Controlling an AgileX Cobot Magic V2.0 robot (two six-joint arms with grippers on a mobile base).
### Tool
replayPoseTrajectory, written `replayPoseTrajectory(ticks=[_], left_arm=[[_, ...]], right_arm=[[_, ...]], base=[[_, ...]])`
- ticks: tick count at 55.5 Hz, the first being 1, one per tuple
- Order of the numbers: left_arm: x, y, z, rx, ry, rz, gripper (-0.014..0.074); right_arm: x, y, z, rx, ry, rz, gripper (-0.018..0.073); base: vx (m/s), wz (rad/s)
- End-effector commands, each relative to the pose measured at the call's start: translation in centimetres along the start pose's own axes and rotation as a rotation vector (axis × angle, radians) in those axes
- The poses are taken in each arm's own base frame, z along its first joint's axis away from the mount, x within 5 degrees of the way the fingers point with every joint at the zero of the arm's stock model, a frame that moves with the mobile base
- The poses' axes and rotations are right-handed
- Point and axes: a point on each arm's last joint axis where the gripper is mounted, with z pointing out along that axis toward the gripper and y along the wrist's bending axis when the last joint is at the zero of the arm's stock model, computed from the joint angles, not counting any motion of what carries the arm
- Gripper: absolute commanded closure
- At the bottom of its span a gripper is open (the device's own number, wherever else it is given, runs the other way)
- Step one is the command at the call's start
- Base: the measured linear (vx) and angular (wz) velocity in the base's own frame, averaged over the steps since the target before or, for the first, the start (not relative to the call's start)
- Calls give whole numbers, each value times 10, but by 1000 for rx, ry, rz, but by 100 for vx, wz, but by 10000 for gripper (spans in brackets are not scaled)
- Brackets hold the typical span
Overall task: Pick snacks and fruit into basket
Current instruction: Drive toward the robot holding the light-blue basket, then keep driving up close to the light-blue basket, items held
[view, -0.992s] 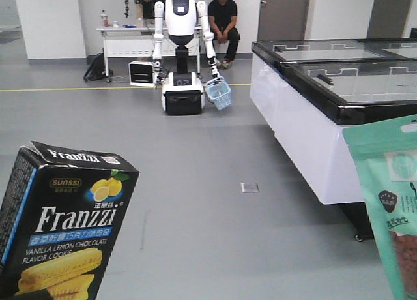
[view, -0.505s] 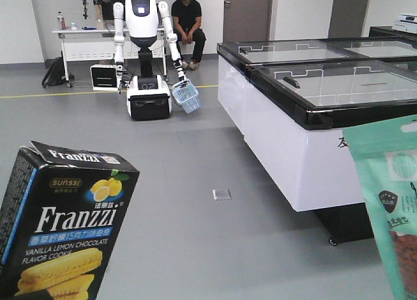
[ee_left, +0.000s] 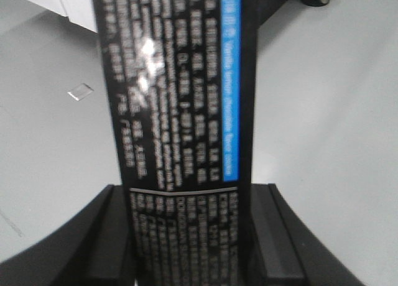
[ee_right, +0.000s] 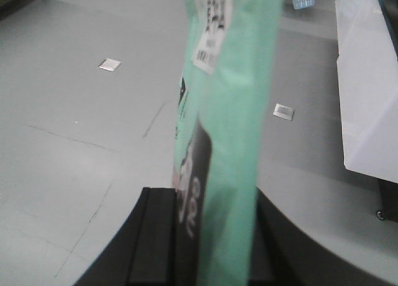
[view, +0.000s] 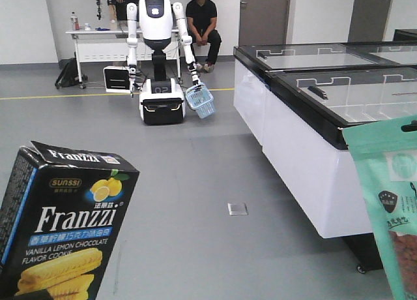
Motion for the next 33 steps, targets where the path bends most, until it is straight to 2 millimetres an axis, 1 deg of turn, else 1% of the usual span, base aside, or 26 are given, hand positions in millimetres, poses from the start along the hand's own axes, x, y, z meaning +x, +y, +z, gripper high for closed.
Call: replayPoseTrajectory(ticks=[1,33], left_arm=[[-17,0,-10,-6,-132,-4,556],[-17,0,-10,-6,-132,-4,556]], right_arm=[[-16,-2,-8,11,-122,-20,566],[-16,-2,-8,11,-122,-20,566]], base=[[36,19],[40,18]])
